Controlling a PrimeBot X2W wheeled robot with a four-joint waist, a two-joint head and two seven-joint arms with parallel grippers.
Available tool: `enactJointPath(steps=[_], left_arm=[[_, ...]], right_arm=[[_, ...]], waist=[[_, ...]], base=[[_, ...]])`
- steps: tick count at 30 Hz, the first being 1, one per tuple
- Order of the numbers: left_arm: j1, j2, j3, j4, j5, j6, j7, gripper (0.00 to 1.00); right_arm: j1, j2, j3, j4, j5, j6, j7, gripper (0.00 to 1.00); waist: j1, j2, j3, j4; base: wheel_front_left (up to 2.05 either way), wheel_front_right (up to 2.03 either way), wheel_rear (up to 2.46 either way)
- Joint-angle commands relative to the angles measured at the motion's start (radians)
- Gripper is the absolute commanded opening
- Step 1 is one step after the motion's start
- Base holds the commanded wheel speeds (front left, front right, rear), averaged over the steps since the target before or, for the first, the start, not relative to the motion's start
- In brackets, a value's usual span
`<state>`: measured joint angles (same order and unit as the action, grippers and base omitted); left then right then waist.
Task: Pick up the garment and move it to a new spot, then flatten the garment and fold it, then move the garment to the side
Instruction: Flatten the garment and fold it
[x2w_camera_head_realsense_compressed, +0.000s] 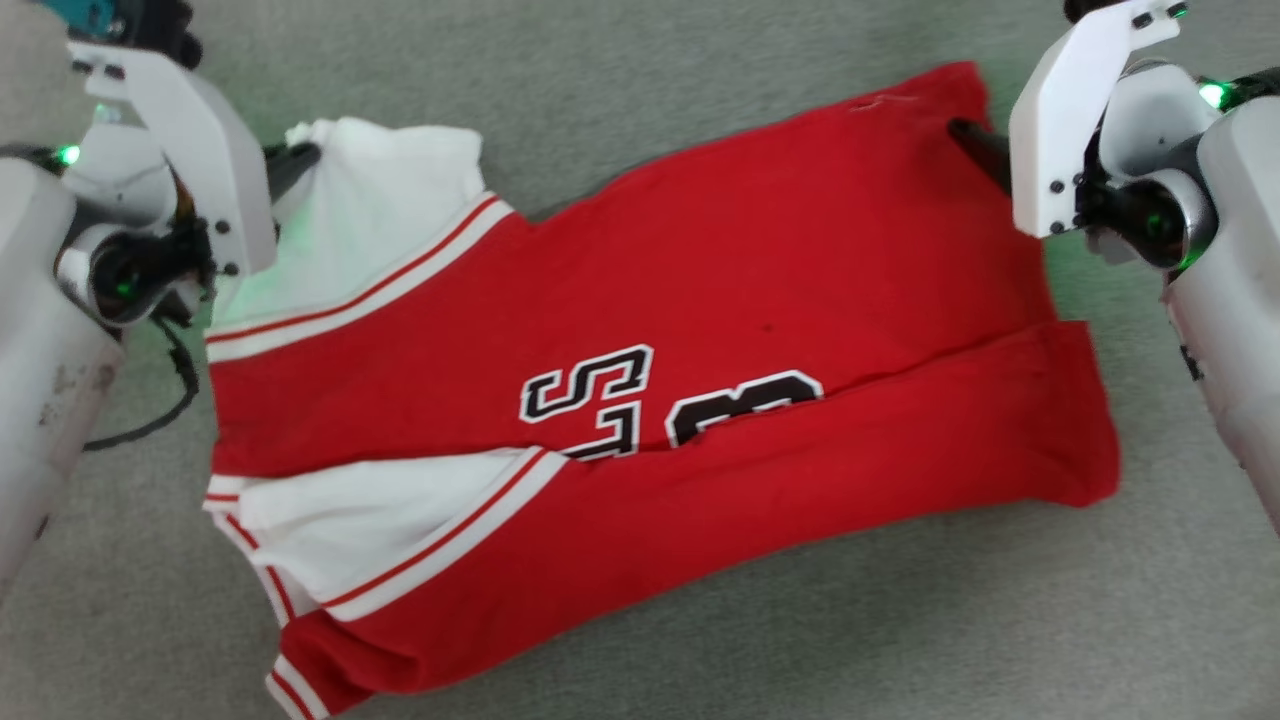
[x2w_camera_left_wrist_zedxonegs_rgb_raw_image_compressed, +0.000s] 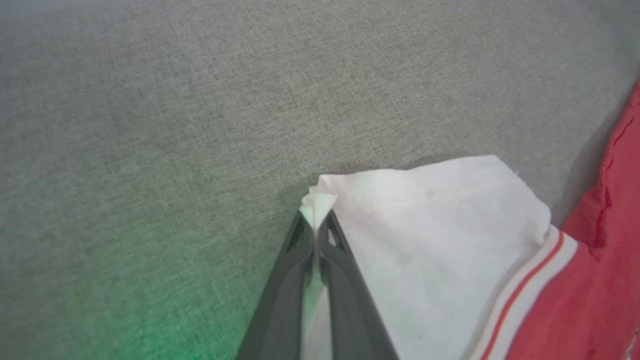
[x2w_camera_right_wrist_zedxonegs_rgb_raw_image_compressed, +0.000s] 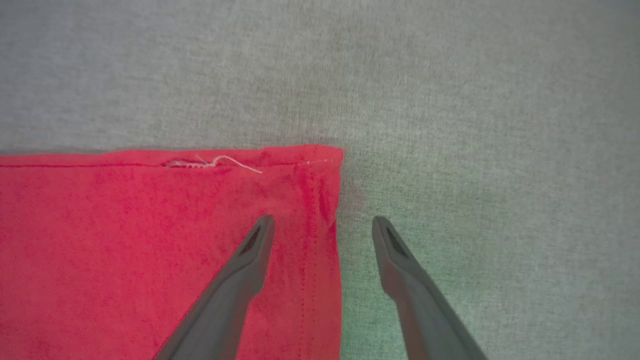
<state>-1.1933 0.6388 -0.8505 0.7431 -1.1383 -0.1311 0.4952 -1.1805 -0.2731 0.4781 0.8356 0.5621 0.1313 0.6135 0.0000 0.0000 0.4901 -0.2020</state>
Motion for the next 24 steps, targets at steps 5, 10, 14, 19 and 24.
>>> enactJointPath(steps=[5, 10, 14, 19, 24], left_arm=[[-0.006, 0.002, -0.029, -0.012, -0.020, 0.003, -0.012, 0.00], [-0.006, 0.007, -0.050, -0.024, -0.037, 0.003, -0.045, 0.00], [0.010, -0.006, -0.061, -0.039, -0.060, 0.003, -0.094, 0.00], [0.037, -0.019, -0.085, -0.098, -0.086, 0.001, -0.183, 0.00], [0.110, 0.027, -0.108, -0.220, -0.115, 0.001, -0.289, 0.00]], right_arm=[[-0.048, -0.003, 0.004, 0.069, 0.005, -0.001, 0.001, 1.00], [-0.050, 0.003, 0.014, 0.117, 0.030, -0.001, -0.013, 0.02], [-0.032, -0.009, 0.020, 0.116, 0.060, -0.001, -0.067, 0.00], [0.029, -0.055, 0.074, 0.050, 0.105, -0.001, -0.122, 0.00], [0.134, -0.148, 0.146, -0.096, 0.171, -0.001, -0.145, 0.00]], waist=[[0.0000, 0.0000, 0.060, 0.064], [0.0000, 0.0000, 0.060, 0.074], [0.0000, 0.0000, 0.028, 0.087], [0.0000, 0.0000, -0.063, 0.121], [0.0000, 0.0000, -0.159, 0.154]], base=[[0.00, 0.00, 0.00], [0.00, 0.00, 0.00], [0.00, 0.00, 0.00], [0.00, 0.00, 0.00], [0.00, 0.00, 0.00]])
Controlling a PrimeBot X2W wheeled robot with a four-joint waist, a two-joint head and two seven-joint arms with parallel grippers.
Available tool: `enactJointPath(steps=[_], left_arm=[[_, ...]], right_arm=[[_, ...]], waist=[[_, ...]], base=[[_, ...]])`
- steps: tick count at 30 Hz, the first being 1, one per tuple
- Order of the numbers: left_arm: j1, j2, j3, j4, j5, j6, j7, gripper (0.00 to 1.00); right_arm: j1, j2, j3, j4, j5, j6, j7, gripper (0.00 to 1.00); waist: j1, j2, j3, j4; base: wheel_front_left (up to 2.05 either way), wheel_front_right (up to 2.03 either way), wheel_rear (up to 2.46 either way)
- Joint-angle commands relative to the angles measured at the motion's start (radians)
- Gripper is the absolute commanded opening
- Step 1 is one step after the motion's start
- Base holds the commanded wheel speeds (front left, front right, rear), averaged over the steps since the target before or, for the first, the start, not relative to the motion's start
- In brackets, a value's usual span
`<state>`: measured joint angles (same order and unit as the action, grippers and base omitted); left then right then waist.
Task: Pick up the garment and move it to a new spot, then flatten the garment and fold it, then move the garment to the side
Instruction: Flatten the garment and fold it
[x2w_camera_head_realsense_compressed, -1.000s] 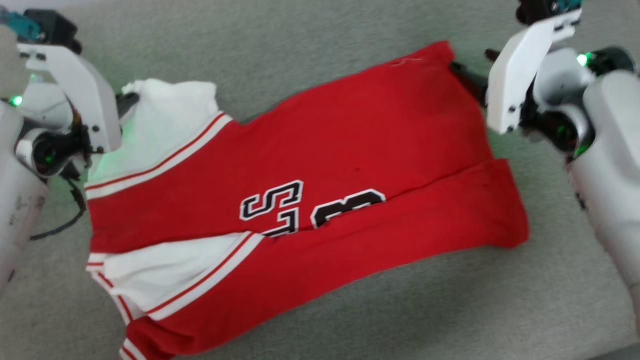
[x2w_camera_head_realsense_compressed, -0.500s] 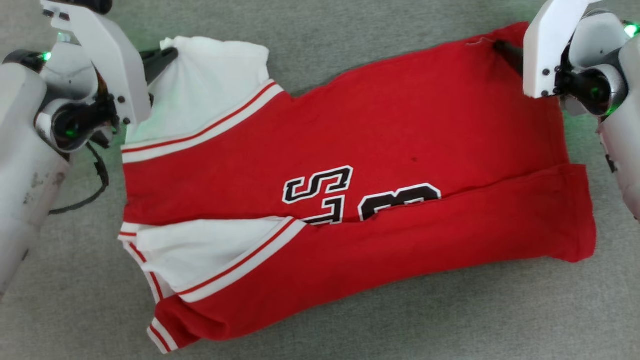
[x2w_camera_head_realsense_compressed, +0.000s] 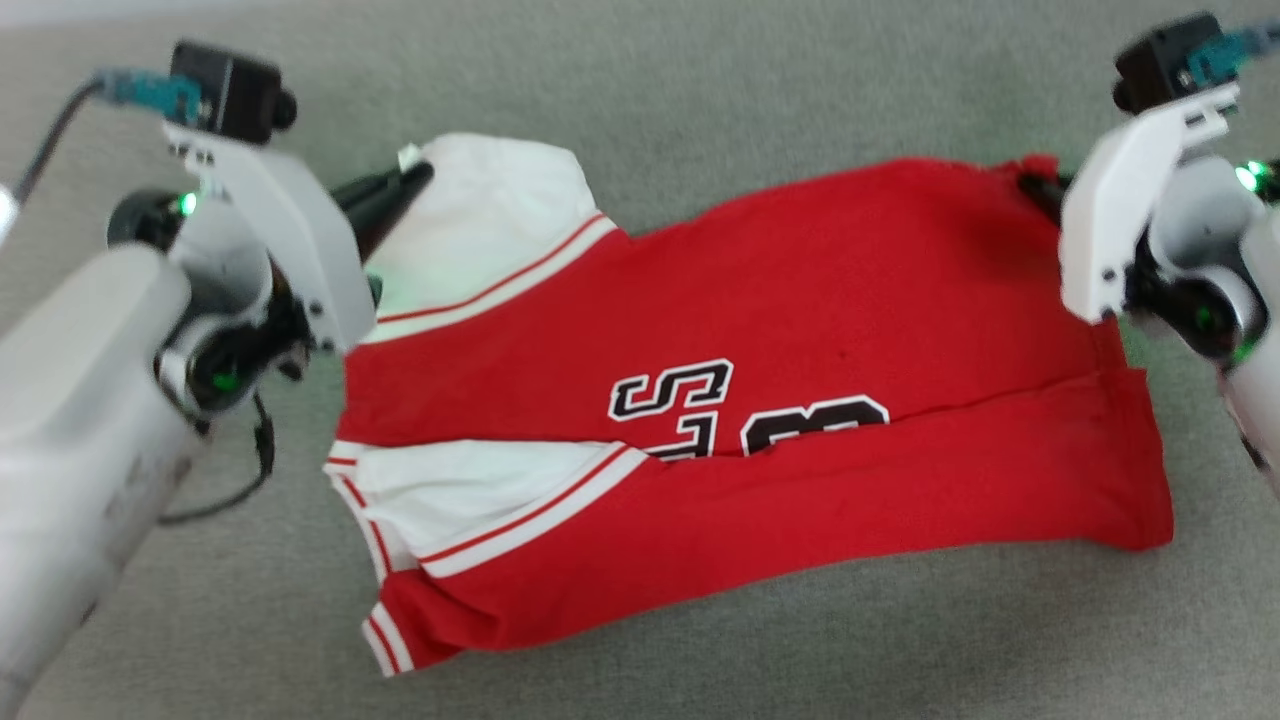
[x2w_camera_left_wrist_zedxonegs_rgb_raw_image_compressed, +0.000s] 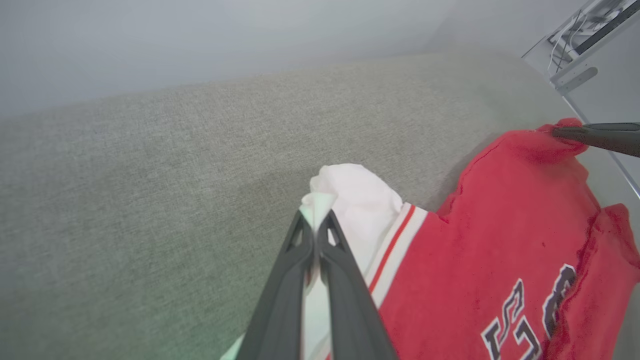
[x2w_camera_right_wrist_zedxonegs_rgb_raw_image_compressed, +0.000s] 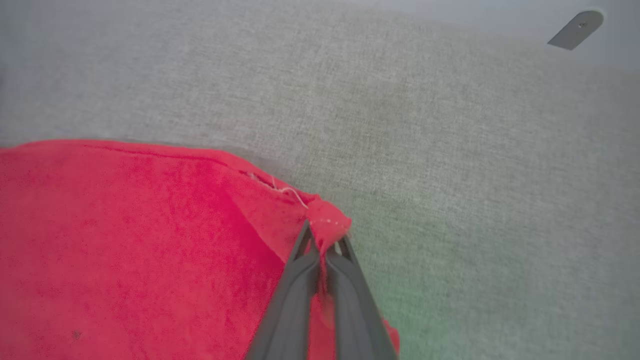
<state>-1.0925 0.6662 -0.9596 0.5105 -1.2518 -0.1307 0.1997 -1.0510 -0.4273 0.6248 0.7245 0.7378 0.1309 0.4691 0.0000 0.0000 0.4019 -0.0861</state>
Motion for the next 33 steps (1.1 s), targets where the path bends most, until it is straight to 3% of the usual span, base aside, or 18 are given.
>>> enactJointPath(steps=[1, 9, 13, 18, 25, 33], left_arm=[[0.028, 0.011, -0.006, -0.018, -0.007, 0.001, -0.014, 0.00], [0.217, 0.136, -0.015, -0.269, -0.055, 0.001, -0.168, 0.00], [0.335, 0.194, -0.009, -0.394, -0.074, 0.010, -0.254, 0.00], [0.479, 0.243, -0.024, -0.535, -0.091, 0.056, -0.338, 0.00], [0.607, 0.247, -0.049, -0.562, -0.117, 0.093, -0.403, 0.00], [0.639, 0.151, -0.070, -0.417, -0.138, 0.052, -0.421, 0.00]], right_arm=[[0.030, -0.017, 0.011, -0.018, 0.008, 0.000, -0.001, 0.00], [0.247, -0.192, 0.040, -0.270, 0.091, 0.000, 0.012, 0.00], [0.360, -0.258, -0.009, -0.361, 0.110, 0.000, 0.004, 0.00], [0.519, -0.302, -0.108, -0.431, 0.117, -0.001, -0.005, 0.00], [0.671, -0.264, -0.255, -0.465, 0.079, -0.001, -0.024, 0.00], [0.706, -0.168, -0.331, -0.435, -0.011, -0.001, -0.034, 0.00]], waist=[[0.0000, 0.0000, -0.087, 0.044], [0.0000, 0.0000, -0.170, 0.069], [0.0000, 0.0000, -0.185, 0.078], [0.0000, 0.0000, -0.173, 0.095], [0.0000, 0.0000, -0.145, 0.109], [0.0000, 0.0000, -0.131, 0.109]], base=[[0.00, 0.00, 0.00], [0.00, 0.00, 0.00], [0.00, 0.00, 0.00], [0.00, 0.00, 0.00], [0.00, 0.00, 0.00], [0.00, 0.00, 0.00]])
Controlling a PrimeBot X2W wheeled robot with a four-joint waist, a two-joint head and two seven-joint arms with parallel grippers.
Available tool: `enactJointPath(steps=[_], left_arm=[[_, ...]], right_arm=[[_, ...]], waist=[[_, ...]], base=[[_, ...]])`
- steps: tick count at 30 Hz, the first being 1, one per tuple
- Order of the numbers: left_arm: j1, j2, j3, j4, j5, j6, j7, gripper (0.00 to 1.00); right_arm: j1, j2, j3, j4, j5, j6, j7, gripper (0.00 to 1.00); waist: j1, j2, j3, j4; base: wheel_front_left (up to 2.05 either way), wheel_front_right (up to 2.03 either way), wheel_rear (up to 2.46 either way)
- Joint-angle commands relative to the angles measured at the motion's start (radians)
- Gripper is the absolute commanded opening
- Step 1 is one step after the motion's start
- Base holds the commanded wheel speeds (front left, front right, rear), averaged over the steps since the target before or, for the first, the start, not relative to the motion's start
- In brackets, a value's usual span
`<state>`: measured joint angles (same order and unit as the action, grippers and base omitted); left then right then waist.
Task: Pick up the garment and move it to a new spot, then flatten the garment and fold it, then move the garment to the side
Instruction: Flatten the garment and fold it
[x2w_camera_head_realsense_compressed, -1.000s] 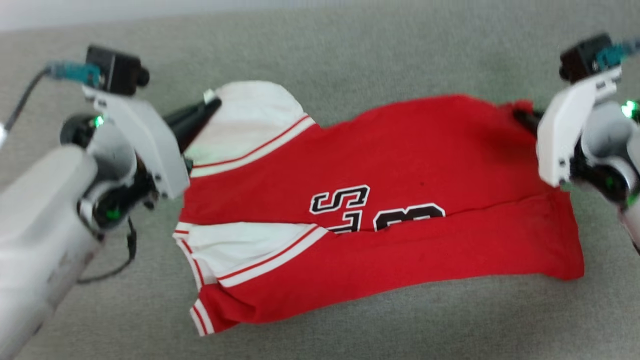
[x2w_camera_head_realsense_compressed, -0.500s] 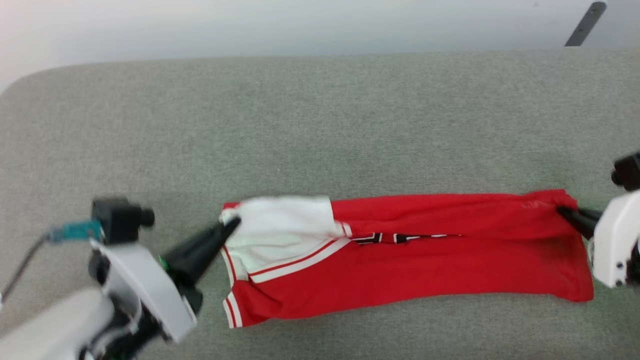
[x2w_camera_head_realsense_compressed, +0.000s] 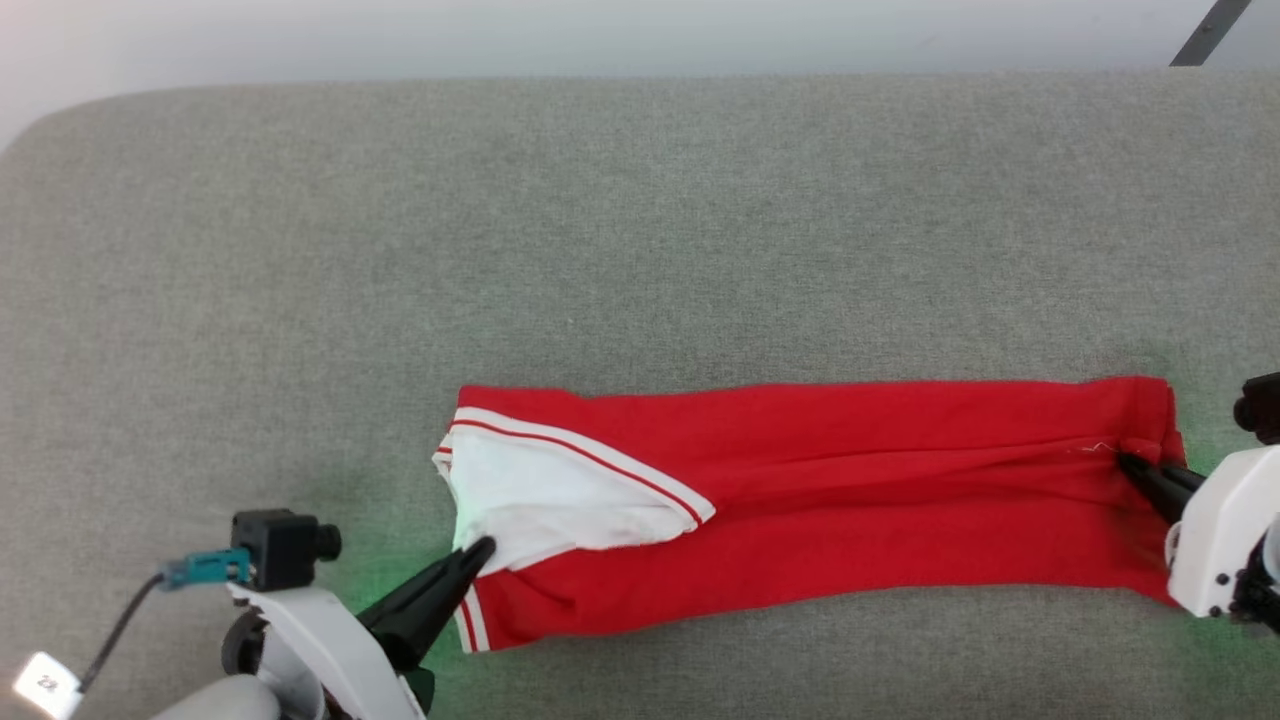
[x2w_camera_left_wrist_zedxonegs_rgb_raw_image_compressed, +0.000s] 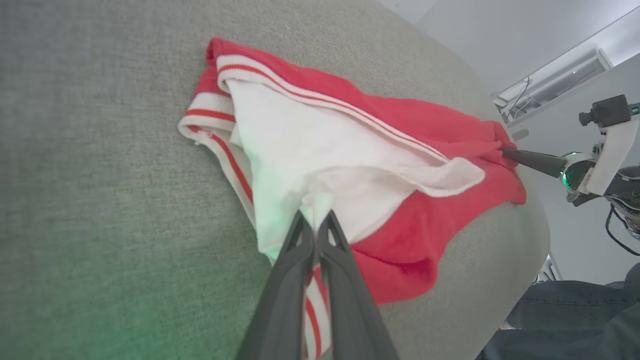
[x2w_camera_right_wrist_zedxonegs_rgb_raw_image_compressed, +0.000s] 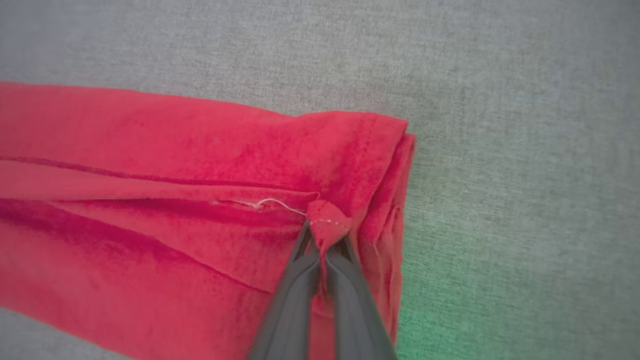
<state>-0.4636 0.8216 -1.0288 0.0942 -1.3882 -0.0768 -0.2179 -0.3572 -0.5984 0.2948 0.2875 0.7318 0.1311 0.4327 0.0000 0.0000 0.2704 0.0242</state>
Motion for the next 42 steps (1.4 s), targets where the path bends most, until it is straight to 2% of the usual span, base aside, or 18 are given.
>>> enactJointPath(steps=[1, 4, 6, 7, 8, 9, 10, 11, 16, 21, 26, 34, 42], left_arm=[[0.008, -0.010, -0.002, 0.024, 0.003, -0.007, -0.005, 0.00], [-0.002, -0.038, -0.003, 0.078, 0.008, -0.020, -0.010, 0.00], [-0.008, -0.052, -0.006, 0.106, 0.016, -0.027, -0.012, 0.20], [-0.011, -0.057, -0.006, 0.118, 0.020, -0.030, -0.015, 0.30], [-0.015, -0.063, -0.006, 0.128, 0.023, -0.030, -0.017, 0.46], [-0.018, -0.068, -0.004, 0.135, 0.026, -0.034, -0.019, 0.64], [-0.020, -0.071, 0.000, 0.141, 0.027, -0.037, -0.022, 0.87], [-0.021, -0.075, 0.005, 0.144, 0.031, -0.038, -0.025, 1.00], [0.002, -0.084, 0.044, 0.131, 0.046, -0.038, -0.039, 1.00], [0.037, -0.095, 0.103, 0.108, 0.059, -0.015, -0.046, 1.00], [0.116, -0.168, 0.277, 0.100, 0.128, 0.008, -0.046, 1.00], [0.256, -0.328, 0.542, 0.144, 0.354, -0.002, -0.046, 1.00], [0.313, -0.433, 0.760, 0.127, 0.690, 0.001, -0.046, 1.00]], right_arm=[[0.012, 0.011, -0.005, 0.004, -0.012, -0.001, 0.003, 0.00], [0.011, 0.030, -0.012, 0.008, -0.027, -0.001, 0.006, 0.00], [0.011, 0.037, -0.015, 0.008, -0.034, -0.001, 0.005, 0.02], [0.014, 0.040, -0.016, 0.004, -0.035, -0.001, 0.004, 0.16], [0.016, 0.045, -0.019, -0.001, -0.032, -0.001, 0.003, 0.35], [0.018, 0.046, -0.023, -0.005, -0.030, -0.001, 0.006, 0.50], [0.022, 0.045, -0.027, -0.010, -0.029, -0.001, 0.009, 1.00], [0.026, 0.045, -0.032, -0.014, -0.026, -0.001, 0.015, 1.00], [0.060, 0.044, -0.073, -0.055, -0.004, -0.001, 0.046, 1.00], [0.102, 0.039, -0.133, -0.086, 0.017, -0.001, 0.069, 1.00], [0.151, 0.053, -0.236, -0.072, 0.024, -0.001, 0.099, 1.00], [0.194, 0.073, -0.376, -0.021, -0.002, -0.001, 0.165, 1.00], [0.207, 0.107, -0.457, 0.005, -0.046, -0.001, 0.283, 1.00]], waist=[[0.0000, 0.0000, 0.002, -0.003], [0.0000, 0.0000, 0.003, -0.007], [0.0000, 0.0000, 0.001, -0.008], [0.0000, 0.0000, 0.000, -0.009], [0.0000, 0.0000, -0.001, -0.010], [0.0000, 0.0000, -0.004, -0.010], [0.0000, 0.0000, -0.007, -0.011], [0.0000, 0.0000, -0.012, -0.010], [0.0000, 0.0000, -0.046, 0.000], [0.0000, 0.0000, -0.067, 0.023], [0.0000, 0.0000, -0.076, 0.071], [0.0000, 0.0000, -0.065, 0.155], [0.0000, 0.0000, -0.065, 0.194]], base=[[0.00, 0.00, 0.00], [0.00, 0.00, 0.00], [0.00, 0.00, 0.00], [0.00, 0.00, 0.00], [0.00, 0.00, 0.00], [0.00, 0.00, 0.00], [0.00, 0.00, 0.00], [0.00, 0.00, 0.00], [0.00, 0.00, 0.00], [0.00, 0.00, 0.00], [0.00, 0.00, 0.00], [0.00, 0.00, 0.00], [0.00, 0.00, 0.00]])
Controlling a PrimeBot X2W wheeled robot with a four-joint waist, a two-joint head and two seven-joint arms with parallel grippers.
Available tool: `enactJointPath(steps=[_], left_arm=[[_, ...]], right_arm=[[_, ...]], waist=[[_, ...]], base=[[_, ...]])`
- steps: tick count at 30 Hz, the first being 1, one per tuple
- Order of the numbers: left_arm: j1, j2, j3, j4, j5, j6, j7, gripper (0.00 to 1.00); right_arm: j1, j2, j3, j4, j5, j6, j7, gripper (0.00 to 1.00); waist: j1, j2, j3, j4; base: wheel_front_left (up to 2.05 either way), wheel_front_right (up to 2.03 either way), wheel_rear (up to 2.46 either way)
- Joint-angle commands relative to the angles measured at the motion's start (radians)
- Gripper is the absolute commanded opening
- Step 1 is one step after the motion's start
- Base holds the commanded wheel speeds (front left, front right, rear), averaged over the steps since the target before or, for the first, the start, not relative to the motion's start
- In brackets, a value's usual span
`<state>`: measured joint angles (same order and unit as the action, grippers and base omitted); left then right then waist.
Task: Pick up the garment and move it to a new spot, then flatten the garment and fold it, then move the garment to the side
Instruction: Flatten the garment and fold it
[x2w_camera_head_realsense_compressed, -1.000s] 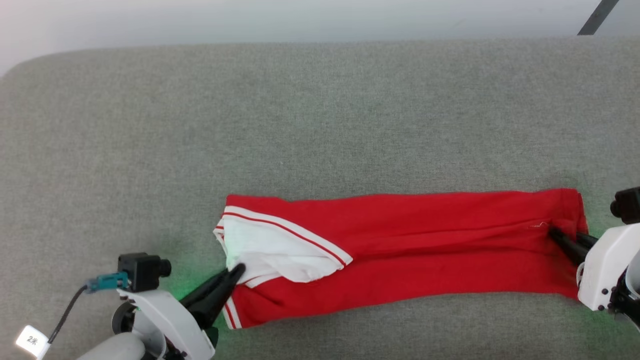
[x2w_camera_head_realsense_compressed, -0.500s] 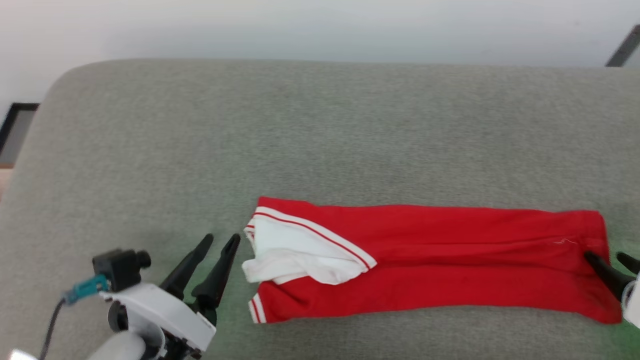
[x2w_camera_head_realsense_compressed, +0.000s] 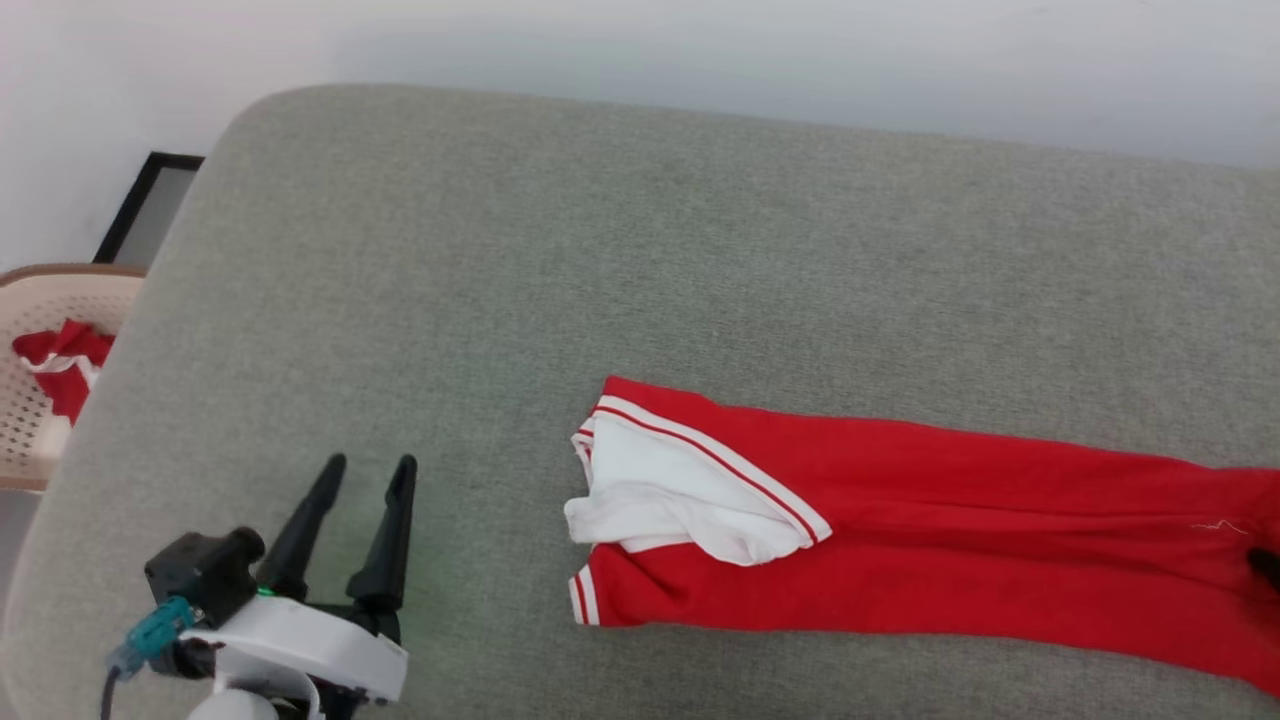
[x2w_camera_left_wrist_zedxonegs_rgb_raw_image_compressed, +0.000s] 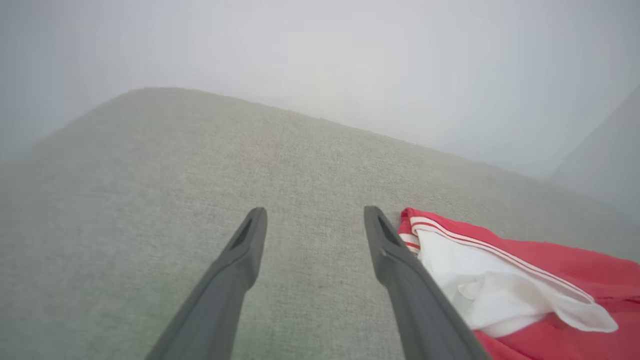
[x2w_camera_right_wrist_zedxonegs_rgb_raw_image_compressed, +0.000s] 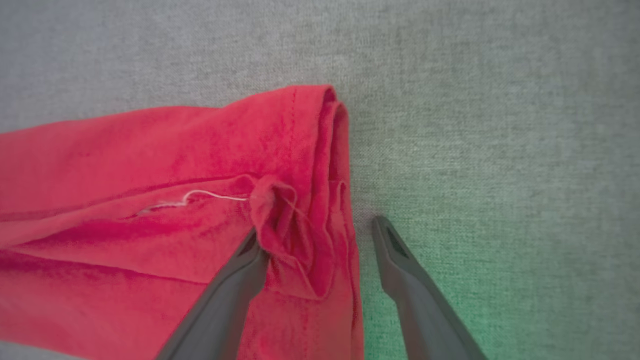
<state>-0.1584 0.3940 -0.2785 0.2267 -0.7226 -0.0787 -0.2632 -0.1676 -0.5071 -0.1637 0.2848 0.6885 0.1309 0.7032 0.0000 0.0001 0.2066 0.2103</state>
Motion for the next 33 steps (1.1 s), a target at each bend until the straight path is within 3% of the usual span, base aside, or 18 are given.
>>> enactJointPath(steps=[1, 7, 12, 13, 14, 16, 33], left_arm=[[0.011, -0.015, 0.030, -0.013, 0.070, 0.005, -0.001, 1.00], [0.030, -0.074, 0.118, -0.043, 0.302, 0.014, -0.001, 1.00], [0.042, -0.124, 0.153, -0.035, 0.408, -0.004, -0.001, 1.00], [0.043, -0.131, 0.163, -0.033, 0.420, -0.009, -0.001, 1.00], [0.045, -0.141, 0.172, -0.030, 0.427, -0.013, -0.001, 1.00], [0.048, -0.157, 0.191, -0.029, 0.443, -0.022, -0.001, 1.00], [0.061, -0.214, 0.307, -0.061, 0.530, -0.050, -0.001, 1.00]], right_arm=[[0.015, 0.022, -0.003, 0.009, -0.009, 0.000, 0.028, 1.00], [-0.003, 0.079, 0.002, 0.033, -0.059, 0.000, 0.124, 1.00], [0.002, 0.135, 0.025, 0.056, -0.091, 0.002, 0.142, 1.00], [0.003, 0.143, 0.031, 0.058, -0.096, 0.002, 0.141, 0.91], [0.003, 0.150, 0.034, 0.059, -0.100, 0.003, 0.138, 0.45], [-0.005, 0.161, 0.037, 0.056, -0.097, 0.003, 0.130, 0.00], [-0.103, 0.082, -0.110, 0.064, -0.108, -0.001, -0.052, 0.00]], waist=[[0.0000, -0.0001, -0.003, 0.010], [0.0000, -0.0001, -0.009, 0.010], [0.0000, -0.0001, -0.006, 0.006], [0.0000, -0.0001, -0.005, 0.004], [0.0000, -0.0001, -0.004, 0.003], [0.0000, -0.0001, -0.002, -0.004], [0.0000, -0.0001, 0.026, -0.115]], base=[[0.00, 0.00, 0.00], [0.00, 0.00, 0.00], [0.00, 0.00, 0.00], [0.00, 0.00, 0.00], [0.00, 0.00, 0.00], [0.00, 0.00, 0.00], [0.00, 0.00, 0.00]])
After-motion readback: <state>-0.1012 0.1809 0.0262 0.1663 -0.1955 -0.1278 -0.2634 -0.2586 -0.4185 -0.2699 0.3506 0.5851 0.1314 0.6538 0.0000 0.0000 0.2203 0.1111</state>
